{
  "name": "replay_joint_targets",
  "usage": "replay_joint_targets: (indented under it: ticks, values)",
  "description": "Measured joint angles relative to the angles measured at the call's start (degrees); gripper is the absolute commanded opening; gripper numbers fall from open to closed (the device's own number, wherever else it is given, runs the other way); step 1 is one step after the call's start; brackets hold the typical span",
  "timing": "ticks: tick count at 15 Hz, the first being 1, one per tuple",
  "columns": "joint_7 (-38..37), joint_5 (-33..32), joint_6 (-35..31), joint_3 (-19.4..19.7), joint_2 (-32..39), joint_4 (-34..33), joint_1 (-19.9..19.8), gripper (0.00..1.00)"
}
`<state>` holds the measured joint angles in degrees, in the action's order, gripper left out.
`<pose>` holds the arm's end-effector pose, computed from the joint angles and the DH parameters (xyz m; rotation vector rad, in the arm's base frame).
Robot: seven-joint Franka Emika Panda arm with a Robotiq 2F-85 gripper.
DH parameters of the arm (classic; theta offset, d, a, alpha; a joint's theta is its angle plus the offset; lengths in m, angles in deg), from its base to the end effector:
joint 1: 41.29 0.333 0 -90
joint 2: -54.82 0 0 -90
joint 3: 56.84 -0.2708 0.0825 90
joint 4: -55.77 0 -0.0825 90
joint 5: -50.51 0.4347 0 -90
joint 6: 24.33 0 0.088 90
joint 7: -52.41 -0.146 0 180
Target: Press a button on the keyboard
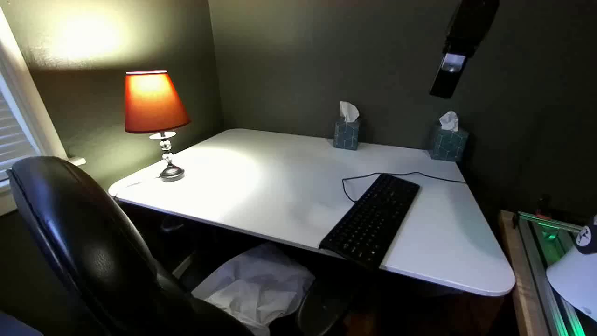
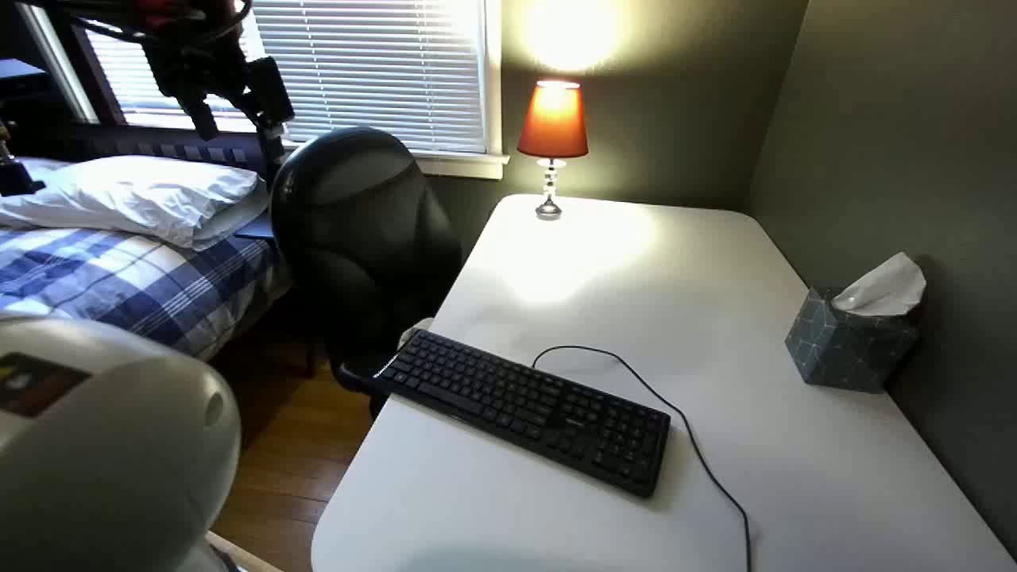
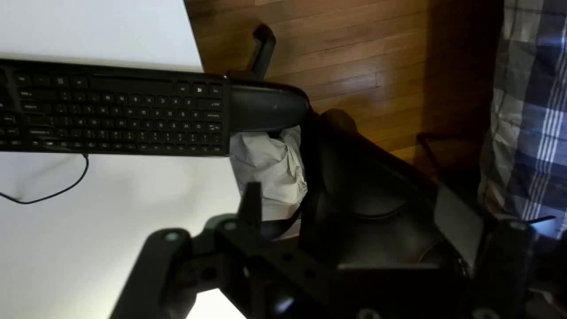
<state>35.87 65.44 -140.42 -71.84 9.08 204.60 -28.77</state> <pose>0.3759 0.2067 0.4300 -2.9995 -0.0671 -0.2746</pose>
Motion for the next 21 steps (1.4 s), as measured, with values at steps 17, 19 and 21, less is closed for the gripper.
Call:
replay_joint_targets:
  ticks: [17, 19, 21]
  values:
    - [2.2, -6.3, -2.9, 4.2, 0.5, -0.7, -7.2, 1.00]
    - [3.7, -8.8, -4.8, 6.2, 1.2, -0.6, -9.9, 1.00]
    - [5.2, -11.0, -6.7, 7.6, 2.4, -0.4, -12.0, 1.00]
